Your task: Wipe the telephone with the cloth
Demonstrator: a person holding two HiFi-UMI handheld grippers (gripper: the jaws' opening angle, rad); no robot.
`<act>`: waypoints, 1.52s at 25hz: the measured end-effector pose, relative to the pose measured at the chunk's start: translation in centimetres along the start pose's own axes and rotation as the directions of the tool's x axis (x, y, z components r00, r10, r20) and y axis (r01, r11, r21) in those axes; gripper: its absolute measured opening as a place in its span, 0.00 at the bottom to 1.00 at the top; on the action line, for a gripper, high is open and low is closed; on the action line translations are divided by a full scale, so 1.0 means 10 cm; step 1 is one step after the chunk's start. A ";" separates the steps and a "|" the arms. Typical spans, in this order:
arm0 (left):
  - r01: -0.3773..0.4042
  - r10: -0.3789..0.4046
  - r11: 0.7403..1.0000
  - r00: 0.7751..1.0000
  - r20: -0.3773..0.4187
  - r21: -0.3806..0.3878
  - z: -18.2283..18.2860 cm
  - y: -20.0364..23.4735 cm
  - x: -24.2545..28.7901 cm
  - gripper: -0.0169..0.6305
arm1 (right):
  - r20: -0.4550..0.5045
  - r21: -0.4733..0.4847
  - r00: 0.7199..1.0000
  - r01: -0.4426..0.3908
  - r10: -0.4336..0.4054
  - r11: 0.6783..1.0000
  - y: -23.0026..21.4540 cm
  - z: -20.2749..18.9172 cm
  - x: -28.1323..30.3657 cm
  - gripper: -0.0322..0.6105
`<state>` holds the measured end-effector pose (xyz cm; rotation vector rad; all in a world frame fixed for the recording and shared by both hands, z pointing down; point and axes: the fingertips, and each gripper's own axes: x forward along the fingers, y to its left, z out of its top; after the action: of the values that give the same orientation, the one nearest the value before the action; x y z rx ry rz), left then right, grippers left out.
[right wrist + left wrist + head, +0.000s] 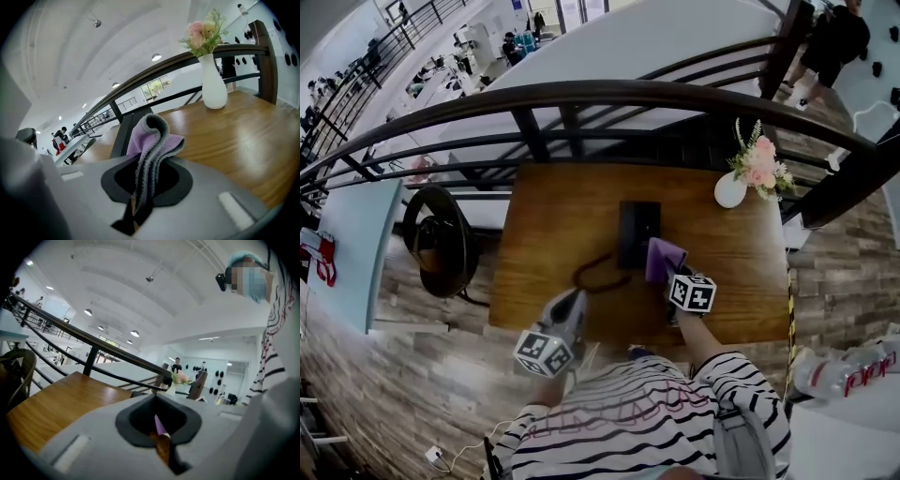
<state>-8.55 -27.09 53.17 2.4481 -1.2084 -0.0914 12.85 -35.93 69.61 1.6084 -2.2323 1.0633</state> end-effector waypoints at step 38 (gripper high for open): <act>0.197 -0.196 0.980 0.980 -0.033 0.037 -0.37 -0.78 -1.07 0.03 | 0.324 0.052 0.946 -0.021 0.003 0.998 1.15 -0.71 -2.49 0.11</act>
<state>-8.57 -13.38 52.24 2.5896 -0.9619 -0.0876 10.69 -10.98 56.42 1.9169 -2.4348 0.9261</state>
